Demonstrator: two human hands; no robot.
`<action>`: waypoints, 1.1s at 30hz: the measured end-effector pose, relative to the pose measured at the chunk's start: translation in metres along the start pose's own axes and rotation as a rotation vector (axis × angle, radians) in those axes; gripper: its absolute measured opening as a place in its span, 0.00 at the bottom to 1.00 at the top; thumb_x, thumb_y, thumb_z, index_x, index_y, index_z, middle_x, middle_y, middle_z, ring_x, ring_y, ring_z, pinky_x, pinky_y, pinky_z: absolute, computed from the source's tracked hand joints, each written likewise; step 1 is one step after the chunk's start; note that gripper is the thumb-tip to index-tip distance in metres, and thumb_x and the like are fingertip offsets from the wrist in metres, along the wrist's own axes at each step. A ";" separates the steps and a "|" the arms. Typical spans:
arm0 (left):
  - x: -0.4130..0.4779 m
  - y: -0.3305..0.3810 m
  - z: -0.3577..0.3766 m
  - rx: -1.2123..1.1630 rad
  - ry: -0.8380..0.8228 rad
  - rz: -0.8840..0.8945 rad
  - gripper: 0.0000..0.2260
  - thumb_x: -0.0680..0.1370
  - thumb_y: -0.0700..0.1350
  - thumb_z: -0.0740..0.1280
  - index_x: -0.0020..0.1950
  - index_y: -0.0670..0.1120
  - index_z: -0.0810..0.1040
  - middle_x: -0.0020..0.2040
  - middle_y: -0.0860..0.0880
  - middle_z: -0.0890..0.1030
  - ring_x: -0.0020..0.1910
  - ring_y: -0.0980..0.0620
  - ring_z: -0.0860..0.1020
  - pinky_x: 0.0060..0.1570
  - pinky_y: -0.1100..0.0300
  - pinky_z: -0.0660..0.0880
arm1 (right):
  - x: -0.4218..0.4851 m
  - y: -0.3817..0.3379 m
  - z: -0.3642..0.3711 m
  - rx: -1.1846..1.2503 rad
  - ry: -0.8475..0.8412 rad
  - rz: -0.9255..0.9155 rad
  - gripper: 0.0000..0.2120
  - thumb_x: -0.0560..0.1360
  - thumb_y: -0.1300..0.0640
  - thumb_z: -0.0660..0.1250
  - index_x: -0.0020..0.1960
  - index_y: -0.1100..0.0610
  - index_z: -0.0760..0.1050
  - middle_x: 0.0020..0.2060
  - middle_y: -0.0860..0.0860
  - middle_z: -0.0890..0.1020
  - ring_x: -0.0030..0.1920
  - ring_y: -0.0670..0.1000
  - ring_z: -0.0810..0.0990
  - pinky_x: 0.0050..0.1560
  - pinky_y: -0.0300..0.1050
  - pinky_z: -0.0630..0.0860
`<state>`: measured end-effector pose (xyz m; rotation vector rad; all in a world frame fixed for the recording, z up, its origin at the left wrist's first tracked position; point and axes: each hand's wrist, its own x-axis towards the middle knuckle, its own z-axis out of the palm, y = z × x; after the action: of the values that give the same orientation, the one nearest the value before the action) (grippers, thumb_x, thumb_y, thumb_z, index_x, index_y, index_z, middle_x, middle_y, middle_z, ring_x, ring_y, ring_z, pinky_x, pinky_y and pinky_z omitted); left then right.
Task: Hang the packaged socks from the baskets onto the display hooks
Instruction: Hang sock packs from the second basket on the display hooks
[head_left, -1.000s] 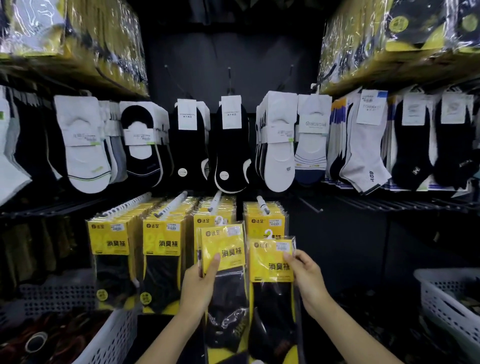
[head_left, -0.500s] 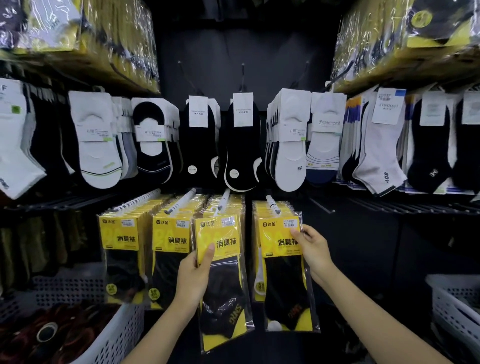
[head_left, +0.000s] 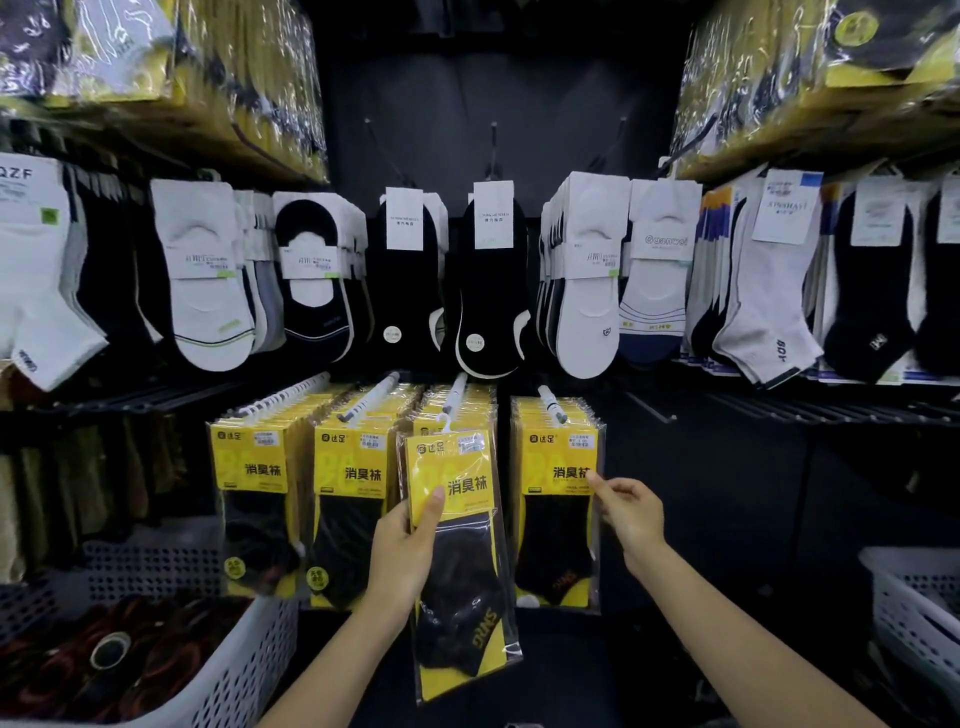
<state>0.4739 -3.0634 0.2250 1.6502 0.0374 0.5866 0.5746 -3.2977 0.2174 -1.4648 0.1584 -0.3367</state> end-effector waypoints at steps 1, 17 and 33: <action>-0.001 0.000 0.002 -0.006 -0.008 -0.007 0.11 0.77 0.56 0.63 0.41 0.51 0.78 0.33 0.47 0.77 0.33 0.52 0.73 0.33 0.64 0.68 | -0.003 0.003 -0.002 -0.011 0.025 0.003 0.14 0.70 0.54 0.74 0.49 0.61 0.76 0.47 0.57 0.81 0.51 0.56 0.80 0.54 0.50 0.78; -0.021 0.013 0.070 -0.122 -0.293 -0.037 0.05 0.77 0.51 0.65 0.49 0.54 0.79 0.43 0.58 0.85 0.47 0.62 0.81 0.41 0.74 0.73 | -0.069 -0.029 -0.005 0.211 -0.360 -0.048 0.09 0.77 0.56 0.65 0.55 0.58 0.78 0.49 0.54 0.85 0.50 0.53 0.84 0.50 0.45 0.80; 0.003 -0.029 0.100 -0.054 -0.241 -0.074 0.25 0.78 0.56 0.61 0.74 0.57 0.59 0.70 0.58 0.67 0.61 0.61 0.69 0.56 0.68 0.67 | -0.002 -0.013 0.019 0.100 -0.213 -0.189 0.06 0.77 0.55 0.67 0.52 0.54 0.79 0.45 0.50 0.86 0.45 0.45 0.85 0.38 0.34 0.79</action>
<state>0.5245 -3.1489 0.1941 1.6494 -0.0918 0.3270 0.5766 -3.2795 0.2323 -1.4088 -0.1674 -0.3344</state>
